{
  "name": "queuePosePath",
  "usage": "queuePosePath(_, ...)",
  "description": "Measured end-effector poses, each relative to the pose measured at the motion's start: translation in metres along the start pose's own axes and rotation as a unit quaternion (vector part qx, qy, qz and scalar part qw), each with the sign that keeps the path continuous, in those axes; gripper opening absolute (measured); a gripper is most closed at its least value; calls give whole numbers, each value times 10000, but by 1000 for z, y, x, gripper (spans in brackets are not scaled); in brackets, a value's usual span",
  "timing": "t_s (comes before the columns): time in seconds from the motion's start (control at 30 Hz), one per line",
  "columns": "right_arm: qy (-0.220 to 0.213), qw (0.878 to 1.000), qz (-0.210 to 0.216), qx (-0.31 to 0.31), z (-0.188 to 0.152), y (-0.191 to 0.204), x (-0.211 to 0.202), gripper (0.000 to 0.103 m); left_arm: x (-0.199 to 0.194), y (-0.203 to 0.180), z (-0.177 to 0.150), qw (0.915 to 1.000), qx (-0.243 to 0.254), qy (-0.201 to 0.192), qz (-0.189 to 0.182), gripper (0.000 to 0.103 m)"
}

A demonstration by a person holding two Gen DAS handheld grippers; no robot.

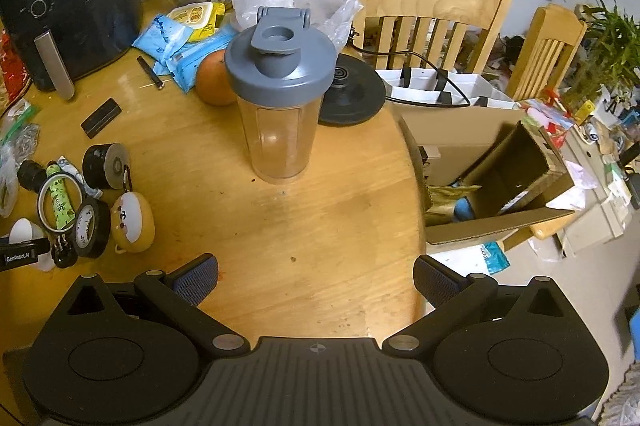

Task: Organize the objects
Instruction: 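Lift the white jar with the left tool while the right tool reaches toward the yellow dog-face pouch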

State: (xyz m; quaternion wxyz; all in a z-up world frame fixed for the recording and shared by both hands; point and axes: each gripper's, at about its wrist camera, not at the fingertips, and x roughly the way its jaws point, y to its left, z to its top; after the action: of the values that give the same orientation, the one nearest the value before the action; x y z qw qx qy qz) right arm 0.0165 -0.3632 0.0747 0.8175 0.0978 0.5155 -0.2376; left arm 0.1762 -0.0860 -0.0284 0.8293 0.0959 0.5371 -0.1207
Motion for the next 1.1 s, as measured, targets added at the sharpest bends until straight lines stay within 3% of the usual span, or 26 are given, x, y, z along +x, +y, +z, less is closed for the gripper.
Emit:
queuePosePath(0.3, 92, 9995, 191, -235, -4, 12, 7, 103, -26, 2, -6, 9995, -123, -213, -173, 53)
queuePosePath(0.6, 5, 9939, 781, -781, -7, 39, 16, 103, -62, 7, -22, 9978, -422, -455, -234, 53)
queuePosePath(0.9, -199, 9775, 1615, -1339, -8, 67, 35, 103, -96, 9, -39, 9946, -708, -672, -359, 53)
queuePosePath(1.1, -101, 9636, 2160, -1572, -3, 84, 56, 103, -120, 8, -49, 9918, -850, -853, -429, 53)
